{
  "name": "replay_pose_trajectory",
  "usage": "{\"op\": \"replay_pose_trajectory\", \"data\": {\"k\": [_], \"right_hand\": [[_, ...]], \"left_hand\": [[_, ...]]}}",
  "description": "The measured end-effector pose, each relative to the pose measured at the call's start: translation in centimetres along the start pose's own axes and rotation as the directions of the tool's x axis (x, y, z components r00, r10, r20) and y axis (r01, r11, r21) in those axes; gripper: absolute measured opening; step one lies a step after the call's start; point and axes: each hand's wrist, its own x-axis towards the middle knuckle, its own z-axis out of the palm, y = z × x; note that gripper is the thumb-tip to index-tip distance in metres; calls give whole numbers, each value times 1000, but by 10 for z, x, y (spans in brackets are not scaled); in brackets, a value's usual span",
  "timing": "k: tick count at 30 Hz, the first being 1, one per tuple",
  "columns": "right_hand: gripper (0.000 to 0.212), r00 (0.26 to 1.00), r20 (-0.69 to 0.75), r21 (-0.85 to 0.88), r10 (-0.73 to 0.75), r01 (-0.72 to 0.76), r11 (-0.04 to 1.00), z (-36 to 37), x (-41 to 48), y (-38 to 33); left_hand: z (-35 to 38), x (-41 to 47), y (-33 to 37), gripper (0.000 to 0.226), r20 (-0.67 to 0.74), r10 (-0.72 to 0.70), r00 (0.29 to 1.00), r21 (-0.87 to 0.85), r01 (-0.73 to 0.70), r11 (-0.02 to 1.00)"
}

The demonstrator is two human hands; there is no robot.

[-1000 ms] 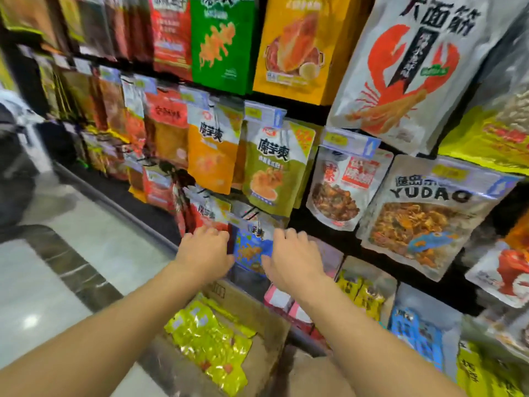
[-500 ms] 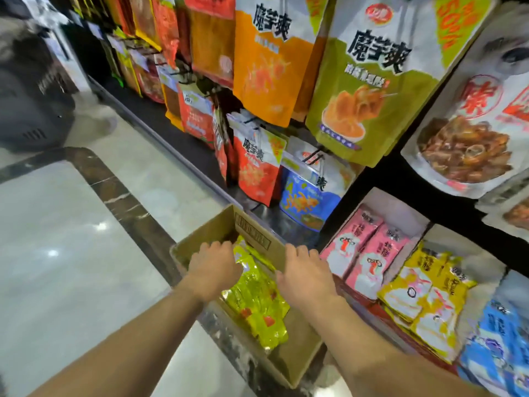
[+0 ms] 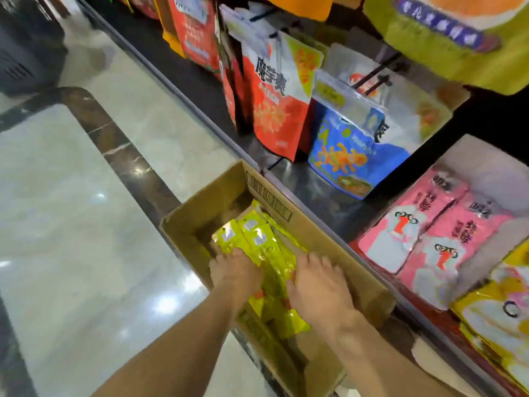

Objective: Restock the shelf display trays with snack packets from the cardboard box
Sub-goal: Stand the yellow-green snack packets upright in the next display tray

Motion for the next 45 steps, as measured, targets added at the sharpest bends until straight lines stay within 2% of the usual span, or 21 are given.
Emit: {"op": "replay_pose_trajectory", "data": {"k": [5, 8, 14, 16, 18, 20, 22, 24, 26, 30, 33, 36, 39, 41, 45], "right_hand": [[54, 999, 49, 55, -9, 6, 998, 11, 17, 11], [45, 1000, 21, 90, 20, -22, 996, 10, 28, 15], [55, 999, 33, 125, 4, -8, 992, 18, 38, 11], [57, 999, 50, 133, -6, -1, 991, 22, 39, 10], [57, 998, 62, 139, -17, 8, 990, 26, 39, 9], [56, 997, 76, 146, -26, 14, 989, 32, 40, 9], [56, 995, 96, 156, -33, 18, 988, 39, 42, 9], [59, 994, 107, 161, -38, 20, 987, 47, 43, 8], [62, 993, 108, 150, -47, 31, 988, 56, 45, 8], [68, 990, 109, 137, -92, 77, 988, 75, 47, 3], [77, 989, 109, 121, -105, 91, 988, 88, 51, -5], [95, 988, 140, 23, -70, 67, 997, 97, 56, -15], [111, 984, 176, -101, -24, 42, 994, 104, 57, -23], [103, 986, 165, -132, -15, 37, 991, 108, 56, -23], [73, 995, 99, -109, -30, 41, 993, 113, 59, -10]], "left_hand": [[33, 24, 15, 87, -14, -72, 997, 72, 73, 995], [48, 30, 24, 97, -46, -104, 994, 41, 106, 994], [57, 39, 36, 80, -50, -115, 992, -13, 115, 993], [54, 41, 40, 78, -13, -135, 991, -95, 133, 987], [49, 42, 41, 82, 23, -208, 978, -297, 206, 932], [40, 41, 38, 71, 58, -271, 961, -517, 261, 815], [35, 47, 31, 57, 66, -268, 961, -706, 234, 668], [23, 48, 21, 44, 17, -243, 970, -845, 144, 515], [10, 44, 10, 28, 3, -212, 977, -887, 101, 450], [-7, 31, -14, 42, 102, -106, 989, -924, 133, 359], [-15, 20, -27, 43, 121, -37, 992, -950, 126, 285], [-20, 16, -27, 41, 114, 0, 993, -977, 112, 181], [-19, 19, -25, 44, 126, -2, 992, -977, 125, 174], [-18, 19, -24, 44, 140, -17, 990, -976, 141, 168], [-16, 19, -27, 43, 155, -29, 987, -972, 158, 173]]}}
